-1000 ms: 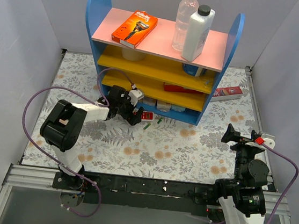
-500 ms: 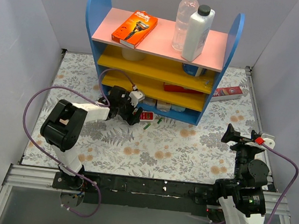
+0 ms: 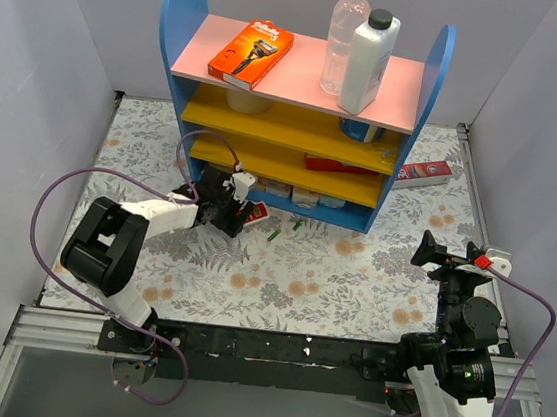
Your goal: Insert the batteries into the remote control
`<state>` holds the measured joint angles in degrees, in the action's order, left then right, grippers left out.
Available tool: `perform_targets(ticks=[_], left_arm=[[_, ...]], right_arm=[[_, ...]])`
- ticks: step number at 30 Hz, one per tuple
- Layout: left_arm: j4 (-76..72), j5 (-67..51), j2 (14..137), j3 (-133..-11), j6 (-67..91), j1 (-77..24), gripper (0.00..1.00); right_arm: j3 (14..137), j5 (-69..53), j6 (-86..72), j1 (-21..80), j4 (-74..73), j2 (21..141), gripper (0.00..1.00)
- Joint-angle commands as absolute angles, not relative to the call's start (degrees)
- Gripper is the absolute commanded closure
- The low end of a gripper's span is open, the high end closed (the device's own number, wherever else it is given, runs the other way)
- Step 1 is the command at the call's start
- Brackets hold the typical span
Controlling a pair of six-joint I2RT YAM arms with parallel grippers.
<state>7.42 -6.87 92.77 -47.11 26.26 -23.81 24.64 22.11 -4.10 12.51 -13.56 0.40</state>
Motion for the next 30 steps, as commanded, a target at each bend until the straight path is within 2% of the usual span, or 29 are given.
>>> perform_targets(ticks=[1,3,6,7,10,11,13,14,17,21,30], left_arm=[[22.8,-0.8,91.8,-47.6,35.4,-23.4,0.53],[27.8,2.7,92.2,-47.9,37.4,-23.5,0.53],[32.6,5.5,93.3,-50.3,42.7,-23.4,0.48],[32.9,5.3,93.3,-50.3,42.9,-23.4,0.41],[33.5,4.8,93.2,-50.4,44.0,-23.4,0.33],[33.5,3.9,92.0,-50.9,44.3,-23.4,0.26],[32.2,1.1,90.3,-51.0,44.7,-23.5,0.2],[31.2,0.6,89.1,-50.9,44.8,-23.4,0.12],[26.5,0.1,86.1,-50.6,44.2,-23.5,0.03],[18.7,0.1,88.0,-50.7,41.1,-23.4,0.03],[16.9,1.8,97.6,-56.7,38.0,-23.4,0.07]], right_arm=[[26.4,22.6,-3.6,13.0,-11.9,-11.4,0.02],[26.4,22.5,-3.5,13.1,-12.0,-11.4,0.02],[26.3,22.4,-3.5,13.2,-11.9,-11.4,0.02],[26.3,22.4,-3.5,13.2,-11.9,-11.4,0.02],[26.3,22.6,-3.5,13.2,-11.9,-11.4,0.02],[26.3,22.7,-3.4,13.2,-12.0,-11.4,0.02],[26.2,22.7,-3.4,13.2,-11.9,-11.4,0.02],[26.2,22.7,-3.4,13.2,-11.8,-11.3,0.02],[26.0,22.6,-3.3,13.2,-11.6,-11.3,0.02],[26.0,22.4,-3.3,13.2,-11.6,-11.4,0.02],[26.0,22.5,-3.3,13.3,-11.6,-11.3,0.02]])
